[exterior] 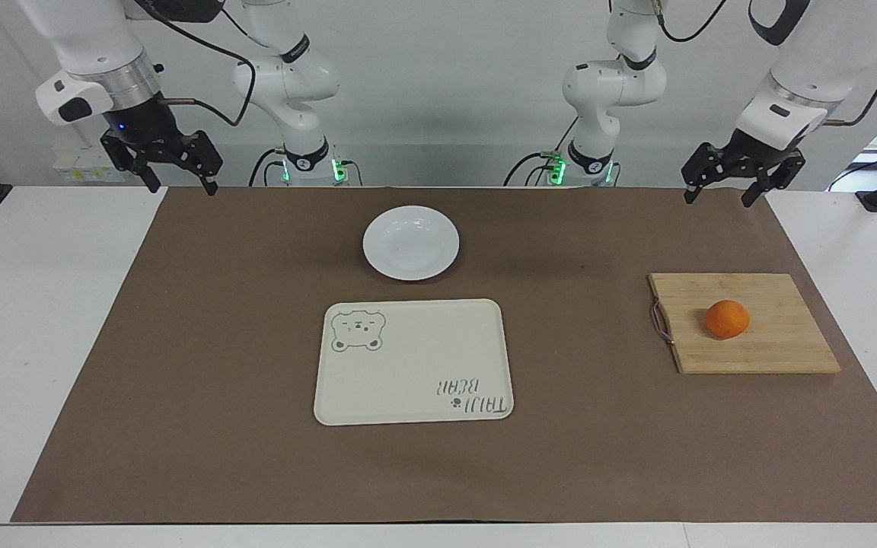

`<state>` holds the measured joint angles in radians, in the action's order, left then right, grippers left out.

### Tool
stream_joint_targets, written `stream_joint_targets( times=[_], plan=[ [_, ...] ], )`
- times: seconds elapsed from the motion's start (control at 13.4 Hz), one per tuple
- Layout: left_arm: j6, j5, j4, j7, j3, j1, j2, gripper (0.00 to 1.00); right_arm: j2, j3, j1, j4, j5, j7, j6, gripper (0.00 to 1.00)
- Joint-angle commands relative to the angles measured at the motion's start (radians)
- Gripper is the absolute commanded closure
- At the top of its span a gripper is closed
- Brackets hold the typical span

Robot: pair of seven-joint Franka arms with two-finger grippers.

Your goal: Place orange and plate with both arms

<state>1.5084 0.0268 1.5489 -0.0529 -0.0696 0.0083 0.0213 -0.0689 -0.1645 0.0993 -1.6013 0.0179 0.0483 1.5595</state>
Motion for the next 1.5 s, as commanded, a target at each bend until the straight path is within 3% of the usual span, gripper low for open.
stream_joint_targets(
  times=[0.0, 0.9, 1.42],
  plan=[
    [-0.031, -0.005, -0.02, -0.021, -0.004, 0.007, -0.012, 0.0, -0.026, 0.003, -0.003, -0.034, -0.019, -0.021, 0.016, 0.0],
    [0.019, -0.005, 0.062, -0.021, -0.002, 0.053, -0.009, 0.0, -0.026, 0.005, -0.006, -0.034, -0.019, -0.021, 0.016, 0.0],
    [0.171, -0.007, 0.174, -0.087, 0.001, 0.105, -0.015, 0.0, -0.025, 0.005, -0.006, -0.034, -0.019, -0.021, 0.016, 0.0]
  ],
)
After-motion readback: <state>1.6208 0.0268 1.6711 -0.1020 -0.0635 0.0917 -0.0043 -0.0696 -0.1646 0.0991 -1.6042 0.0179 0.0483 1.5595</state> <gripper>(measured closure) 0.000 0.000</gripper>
